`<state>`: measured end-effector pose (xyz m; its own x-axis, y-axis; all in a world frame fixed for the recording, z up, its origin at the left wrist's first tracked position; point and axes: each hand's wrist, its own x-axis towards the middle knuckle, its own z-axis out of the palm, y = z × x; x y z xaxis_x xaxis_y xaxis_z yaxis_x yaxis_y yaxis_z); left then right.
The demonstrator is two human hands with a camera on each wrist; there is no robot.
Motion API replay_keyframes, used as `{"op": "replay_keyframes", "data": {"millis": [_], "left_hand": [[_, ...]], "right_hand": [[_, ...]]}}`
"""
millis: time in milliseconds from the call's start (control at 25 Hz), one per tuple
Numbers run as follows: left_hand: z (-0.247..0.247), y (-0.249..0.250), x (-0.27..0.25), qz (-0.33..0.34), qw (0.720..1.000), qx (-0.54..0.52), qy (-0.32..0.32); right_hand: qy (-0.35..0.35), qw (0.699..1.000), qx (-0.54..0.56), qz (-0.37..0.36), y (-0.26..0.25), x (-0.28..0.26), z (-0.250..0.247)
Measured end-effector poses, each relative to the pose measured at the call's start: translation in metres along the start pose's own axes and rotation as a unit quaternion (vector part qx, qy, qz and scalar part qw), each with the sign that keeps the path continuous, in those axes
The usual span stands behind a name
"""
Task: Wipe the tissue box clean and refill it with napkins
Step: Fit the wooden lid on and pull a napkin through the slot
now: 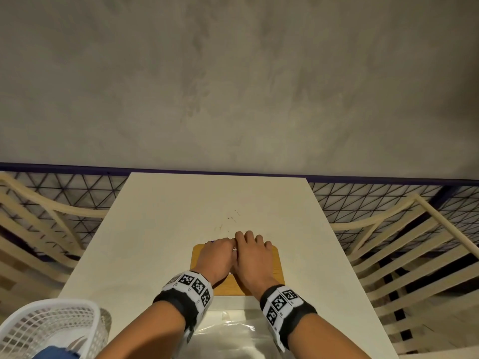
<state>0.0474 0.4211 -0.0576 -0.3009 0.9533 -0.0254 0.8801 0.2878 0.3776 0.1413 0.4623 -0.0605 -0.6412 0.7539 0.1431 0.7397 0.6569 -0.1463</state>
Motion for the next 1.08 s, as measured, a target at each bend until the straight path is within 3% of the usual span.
{"op": "replay_keyframes", "data": {"millis": [80,400,600,720,840,1000,1080], "left_hand": [[-0.001,-0.002,-0.001,-0.008,1.000,0.002,-0.006],[-0.003,-0.014,-0.009,-0.033,0.999,0.026,-0.006],[-0.005,-0.031,-0.010,-0.059,0.998,-0.008,-0.007],[-0.006,-0.036,-0.014,-0.063,0.993,-0.103,-0.017],[-0.011,-0.041,-0.018,-0.089,0.968,-0.235,-0.024],[-0.015,-0.050,-0.018,-0.094,0.962,-0.253,-0.049],[-0.014,-0.053,-0.019,-0.099,0.959,-0.263,-0.040]], "right_hand": [[-0.044,0.999,-0.015,-0.001,-0.002,0.000,-0.001],[-0.088,0.995,-0.036,-0.010,0.014,0.003,-0.010],[-0.151,0.988,-0.041,-0.014,0.028,0.010,-0.018],[-0.131,0.989,0.052,0.039,0.040,0.013,-0.032],[-0.037,0.981,0.163,0.101,0.050,0.002,-0.029],[-0.102,0.979,0.154,0.087,0.046,-0.015,-0.010],[-0.080,0.974,0.194,0.090,0.050,-0.015,-0.003]]}}
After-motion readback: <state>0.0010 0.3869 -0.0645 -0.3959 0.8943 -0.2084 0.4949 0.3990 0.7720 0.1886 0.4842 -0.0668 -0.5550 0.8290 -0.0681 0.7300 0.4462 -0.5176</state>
